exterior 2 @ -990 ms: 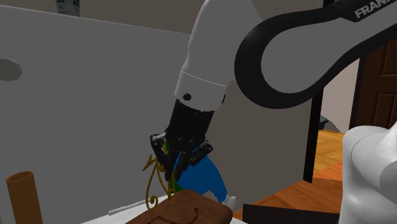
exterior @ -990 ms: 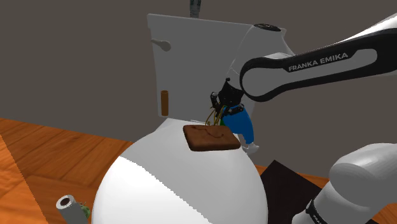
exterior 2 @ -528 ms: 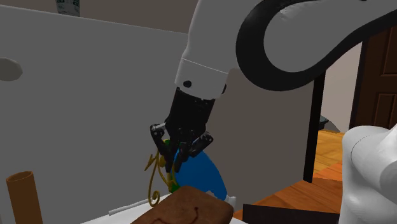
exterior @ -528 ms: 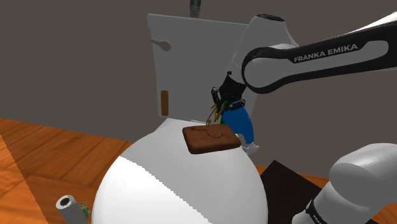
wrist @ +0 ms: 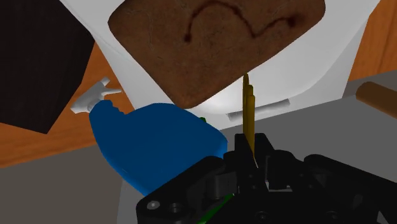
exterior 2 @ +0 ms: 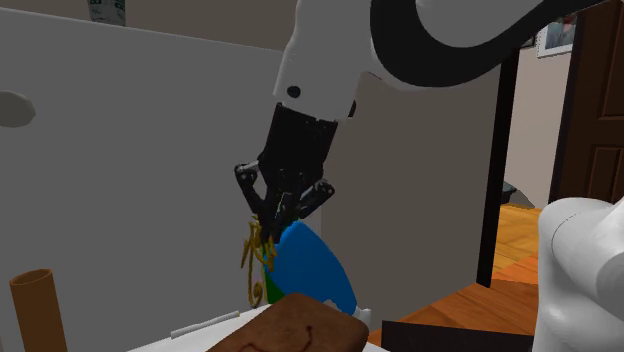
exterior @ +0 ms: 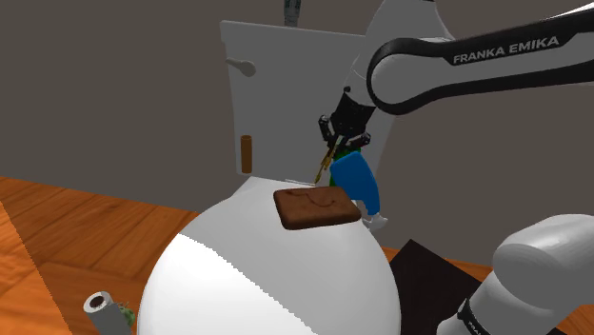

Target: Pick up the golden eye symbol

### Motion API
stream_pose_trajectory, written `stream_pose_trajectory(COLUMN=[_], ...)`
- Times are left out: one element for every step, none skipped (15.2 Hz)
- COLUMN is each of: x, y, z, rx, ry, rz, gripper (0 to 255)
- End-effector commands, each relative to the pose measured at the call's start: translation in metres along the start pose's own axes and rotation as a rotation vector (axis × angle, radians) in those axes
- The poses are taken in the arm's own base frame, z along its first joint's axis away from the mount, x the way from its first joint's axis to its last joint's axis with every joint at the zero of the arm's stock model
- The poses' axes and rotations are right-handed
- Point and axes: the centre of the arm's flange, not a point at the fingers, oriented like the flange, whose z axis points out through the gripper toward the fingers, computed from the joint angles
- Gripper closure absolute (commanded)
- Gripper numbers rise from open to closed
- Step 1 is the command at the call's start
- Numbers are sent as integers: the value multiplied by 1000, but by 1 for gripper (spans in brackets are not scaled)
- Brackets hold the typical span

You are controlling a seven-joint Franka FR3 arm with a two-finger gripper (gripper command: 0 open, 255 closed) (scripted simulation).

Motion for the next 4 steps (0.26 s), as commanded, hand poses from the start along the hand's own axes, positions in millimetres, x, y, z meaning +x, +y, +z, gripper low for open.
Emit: stream_pose_trajectory(x=[4,6,6,6], y=[-3,-4,-4,-4], z=[-13,-18,-18,-18], rx=[0,0,0,0], ry=[1,1,1,1], rz=[1,1,1,1], gripper=[255,255,255,255])
